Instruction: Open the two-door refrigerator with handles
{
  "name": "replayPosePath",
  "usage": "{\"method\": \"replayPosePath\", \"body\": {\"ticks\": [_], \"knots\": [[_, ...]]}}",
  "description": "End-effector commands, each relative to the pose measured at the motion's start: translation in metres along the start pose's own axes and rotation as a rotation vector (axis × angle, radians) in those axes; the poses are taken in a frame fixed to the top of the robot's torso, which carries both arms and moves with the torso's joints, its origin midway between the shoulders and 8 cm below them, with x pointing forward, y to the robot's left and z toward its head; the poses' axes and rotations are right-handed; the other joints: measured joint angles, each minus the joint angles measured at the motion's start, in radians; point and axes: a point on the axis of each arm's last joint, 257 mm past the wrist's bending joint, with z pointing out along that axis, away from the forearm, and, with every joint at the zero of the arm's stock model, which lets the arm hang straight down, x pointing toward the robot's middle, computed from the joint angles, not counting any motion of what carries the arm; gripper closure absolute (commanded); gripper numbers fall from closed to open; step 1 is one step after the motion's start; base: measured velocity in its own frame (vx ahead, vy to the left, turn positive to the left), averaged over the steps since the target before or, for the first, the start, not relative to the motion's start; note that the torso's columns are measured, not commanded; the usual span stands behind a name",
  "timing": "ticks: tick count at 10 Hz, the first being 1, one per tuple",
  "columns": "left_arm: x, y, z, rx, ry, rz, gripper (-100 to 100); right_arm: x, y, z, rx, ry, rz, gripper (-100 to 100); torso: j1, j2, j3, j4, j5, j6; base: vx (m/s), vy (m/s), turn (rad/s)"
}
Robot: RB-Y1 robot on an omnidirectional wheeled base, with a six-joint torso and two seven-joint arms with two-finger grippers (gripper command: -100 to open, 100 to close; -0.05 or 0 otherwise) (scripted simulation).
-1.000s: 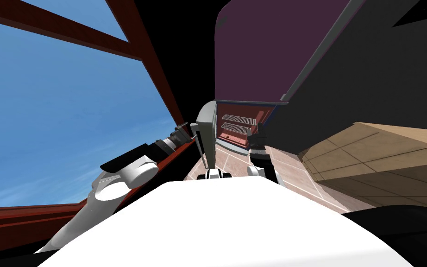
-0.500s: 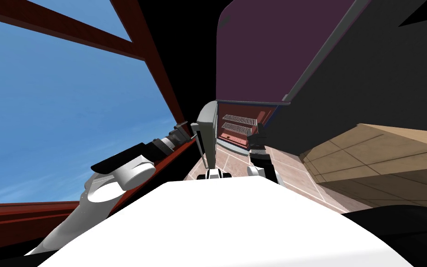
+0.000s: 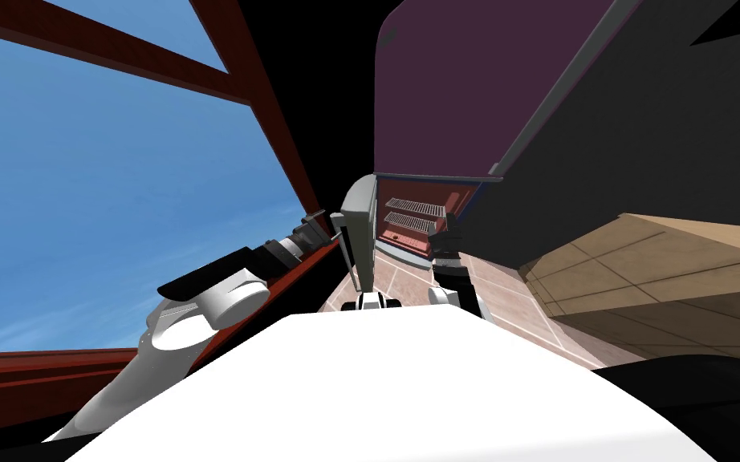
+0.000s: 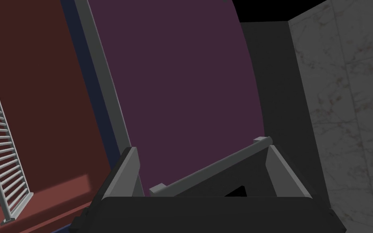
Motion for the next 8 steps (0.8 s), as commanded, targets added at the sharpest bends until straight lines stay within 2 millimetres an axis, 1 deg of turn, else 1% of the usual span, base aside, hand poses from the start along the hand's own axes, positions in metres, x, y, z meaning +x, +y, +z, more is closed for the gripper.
{"method": "replayPosePath", "body": {"ticks": [1, 8], "knots": [[0.002, -0.016, -0.001, -0.003, 0.001, -0.001, -100, 0.000, 0.000, 0.000, 0.000, 0.000, 0.000, 0, -0.001, 0.000, 0.000, 0.000, 0.000, 0.000, -0.005, -0.026, 0.010], [0.015, -0.056, -0.004, -0.005, 0.007, 0.000, -100, 0.000, 0.000, 0.000, 0.000, 0.000, 0.000, 0, 0.000, 0.000, 0.000, 0.000, 0.000, 0.000, -0.006, -0.023, 0.008]]}}
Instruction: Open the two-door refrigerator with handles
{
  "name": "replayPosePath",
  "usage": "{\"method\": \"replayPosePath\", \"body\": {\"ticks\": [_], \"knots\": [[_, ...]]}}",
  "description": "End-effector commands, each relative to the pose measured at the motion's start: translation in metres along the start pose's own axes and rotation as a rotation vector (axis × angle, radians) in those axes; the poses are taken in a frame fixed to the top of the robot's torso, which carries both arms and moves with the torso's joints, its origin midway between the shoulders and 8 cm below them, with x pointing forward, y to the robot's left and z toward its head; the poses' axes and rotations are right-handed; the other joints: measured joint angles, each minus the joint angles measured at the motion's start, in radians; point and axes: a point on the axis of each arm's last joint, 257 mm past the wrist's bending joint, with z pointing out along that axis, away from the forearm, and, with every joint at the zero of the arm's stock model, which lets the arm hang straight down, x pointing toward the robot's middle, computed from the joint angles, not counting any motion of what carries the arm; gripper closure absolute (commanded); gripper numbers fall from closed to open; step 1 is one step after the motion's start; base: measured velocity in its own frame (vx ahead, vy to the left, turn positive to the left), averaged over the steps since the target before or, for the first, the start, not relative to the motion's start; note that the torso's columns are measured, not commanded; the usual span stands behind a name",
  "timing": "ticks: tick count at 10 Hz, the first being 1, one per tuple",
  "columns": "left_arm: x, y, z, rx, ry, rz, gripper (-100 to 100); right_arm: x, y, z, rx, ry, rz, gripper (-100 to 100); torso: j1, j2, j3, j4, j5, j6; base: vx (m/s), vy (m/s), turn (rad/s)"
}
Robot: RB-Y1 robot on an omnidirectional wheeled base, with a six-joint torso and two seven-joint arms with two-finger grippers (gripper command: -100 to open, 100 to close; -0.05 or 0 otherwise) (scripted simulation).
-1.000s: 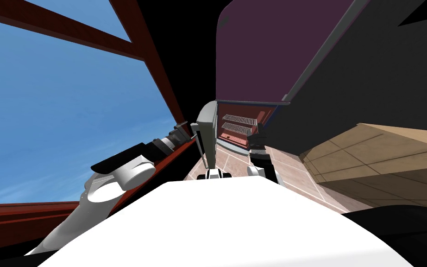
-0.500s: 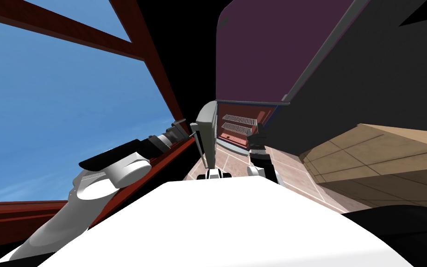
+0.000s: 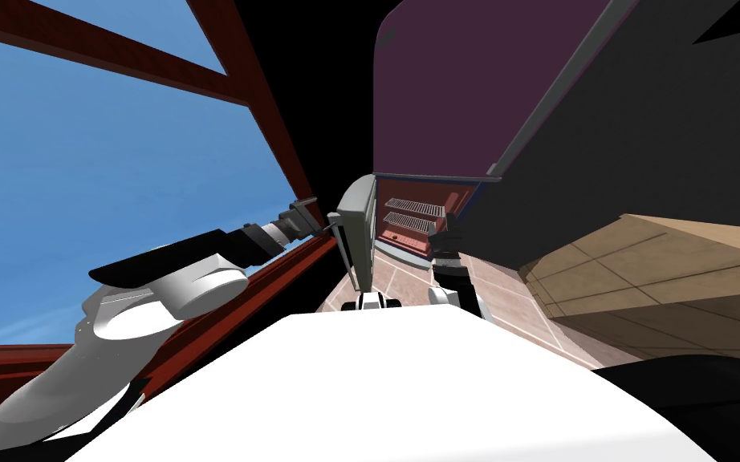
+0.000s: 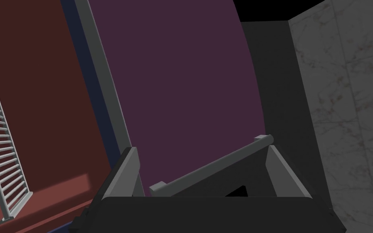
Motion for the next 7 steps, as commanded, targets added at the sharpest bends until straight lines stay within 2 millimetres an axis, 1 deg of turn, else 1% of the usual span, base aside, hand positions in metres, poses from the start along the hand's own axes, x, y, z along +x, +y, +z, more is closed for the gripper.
{"method": "replayPosePath", "body": {"ticks": [1, 2, 7], "knots": [[0.0031, -0.0056, -0.0006, 0.001, 0.003, 0.001, -100, 0.0000, 0.0000, 0.0000, 0.000, 0.000, 0.000, 0, 0.000, 0.000, 0.000, 0.000, 0.000, 0.000, -0.003, -0.010, 0.001], [0.0034, -0.0061, -0.0007, 0.001, 0.002, -0.002, 0, 0.0000, 0.0000, 0.0000, 0.000, 0.000, 0.000, 0, 0.000, 0.000, 0.000, 0.000, 0.000, 0.000, 0.000, 0.000, 0.000], [0.0033, -0.0061, -0.0007, 0.001, 0.002, -0.002, 0, 0.0000, 0.0000, 0.0000, 0.000, 0.000, 0.000, 0, 0.000, 0.000, 0.000, 0.000, 0.000, 0.000, 0.000, 0.000, 0.000]]}}
